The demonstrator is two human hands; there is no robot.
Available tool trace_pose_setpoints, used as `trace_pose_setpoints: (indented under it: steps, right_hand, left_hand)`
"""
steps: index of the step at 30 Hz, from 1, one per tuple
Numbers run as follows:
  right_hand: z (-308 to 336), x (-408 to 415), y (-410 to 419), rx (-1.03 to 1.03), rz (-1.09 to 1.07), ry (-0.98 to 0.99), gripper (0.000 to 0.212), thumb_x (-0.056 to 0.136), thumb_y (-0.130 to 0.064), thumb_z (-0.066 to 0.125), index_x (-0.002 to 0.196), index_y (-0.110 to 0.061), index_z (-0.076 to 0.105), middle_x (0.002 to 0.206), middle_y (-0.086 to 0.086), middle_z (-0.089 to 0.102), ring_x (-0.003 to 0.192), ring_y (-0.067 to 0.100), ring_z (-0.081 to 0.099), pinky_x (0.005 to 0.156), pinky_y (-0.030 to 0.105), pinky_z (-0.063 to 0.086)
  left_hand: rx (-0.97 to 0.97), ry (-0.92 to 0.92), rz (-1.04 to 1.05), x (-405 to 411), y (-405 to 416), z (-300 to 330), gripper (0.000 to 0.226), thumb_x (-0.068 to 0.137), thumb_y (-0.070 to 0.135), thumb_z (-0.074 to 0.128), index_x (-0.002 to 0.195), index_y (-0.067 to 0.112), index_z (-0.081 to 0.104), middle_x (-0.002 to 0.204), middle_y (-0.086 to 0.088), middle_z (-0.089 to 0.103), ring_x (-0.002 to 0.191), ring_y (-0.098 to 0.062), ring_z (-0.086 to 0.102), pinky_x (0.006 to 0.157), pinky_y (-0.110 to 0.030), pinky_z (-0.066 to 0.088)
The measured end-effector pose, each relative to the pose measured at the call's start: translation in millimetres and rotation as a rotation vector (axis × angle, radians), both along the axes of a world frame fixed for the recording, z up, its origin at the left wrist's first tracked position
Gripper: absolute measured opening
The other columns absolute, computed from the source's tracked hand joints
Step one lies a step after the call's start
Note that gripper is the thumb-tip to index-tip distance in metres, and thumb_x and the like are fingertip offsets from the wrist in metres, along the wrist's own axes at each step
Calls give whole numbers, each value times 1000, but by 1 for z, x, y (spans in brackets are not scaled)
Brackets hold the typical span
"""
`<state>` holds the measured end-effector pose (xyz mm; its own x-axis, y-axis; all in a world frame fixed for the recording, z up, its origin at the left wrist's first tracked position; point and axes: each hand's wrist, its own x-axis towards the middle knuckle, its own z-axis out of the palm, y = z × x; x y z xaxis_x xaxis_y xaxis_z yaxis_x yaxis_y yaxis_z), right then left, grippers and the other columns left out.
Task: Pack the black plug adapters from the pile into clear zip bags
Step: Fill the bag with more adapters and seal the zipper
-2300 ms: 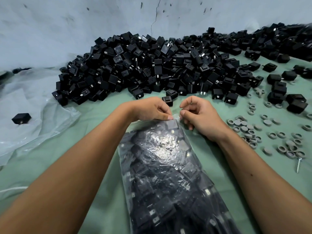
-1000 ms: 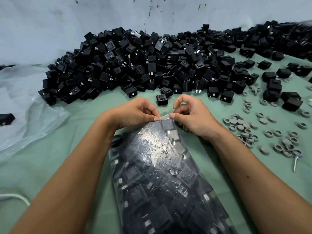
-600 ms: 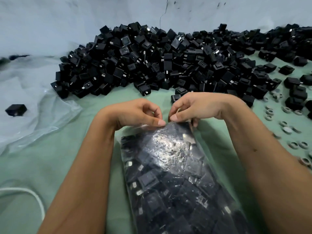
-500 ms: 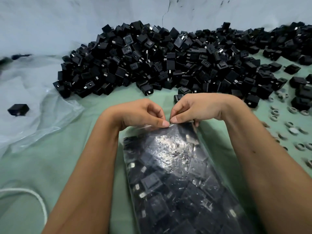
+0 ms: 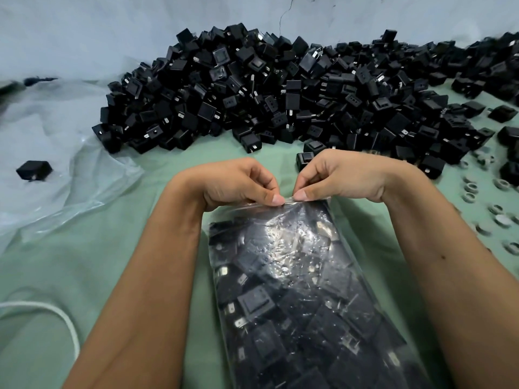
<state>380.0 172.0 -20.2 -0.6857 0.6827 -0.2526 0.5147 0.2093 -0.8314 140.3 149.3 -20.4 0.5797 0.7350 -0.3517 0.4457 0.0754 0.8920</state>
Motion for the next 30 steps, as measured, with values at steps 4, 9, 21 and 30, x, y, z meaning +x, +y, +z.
trace_pose_setpoints:
  steps: [4, 9, 21, 30]
  right_hand:
    - [-3, 1, 0, 35, -12, 0, 7, 92, -11, 75, 89, -6, 79, 65, -3, 67, 61, 5, 54, 62, 15, 45]
    - [-3, 1, -3, 92, 20, -18, 11, 95, -14, 73, 86, -10, 78, 62, -4, 62, 58, 7, 48, 58, 17, 39]
    - [-12, 2, -1, 70, -29, 124, 9, 89, -16, 77, 86, -8, 79, 69, 10, 61, 65, 19, 47, 60, 23, 39]
    - [-16, 3, 1, -9, -78, 252, 20, 82, -2, 81, 96, -7, 68, 69, 13, 64, 61, 17, 53, 59, 22, 43]
  left_hand:
    - [57, -57, 28, 7, 1, -4, 8, 75, 15, 80, 78, 10, 76, 97, -30, 70, 78, -17, 67, 72, -21, 54]
    - [7, -39, 40, 8, 4, -6, 5, 86, 0, 74, 82, 1, 72, 71, -12, 69, 59, -14, 65, 57, -20, 53]
    - [23, 41, 41, 14, 3, -4, 21, 83, 24, 82, 88, 6, 74, 70, -9, 68, 59, -15, 61, 56, -23, 51]
    - [128, 67, 15, 20, 3, -7, 17, 81, 27, 80, 85, 11, 77, 64, 6, 66, 58, -5, 56, 57, -14, 45]
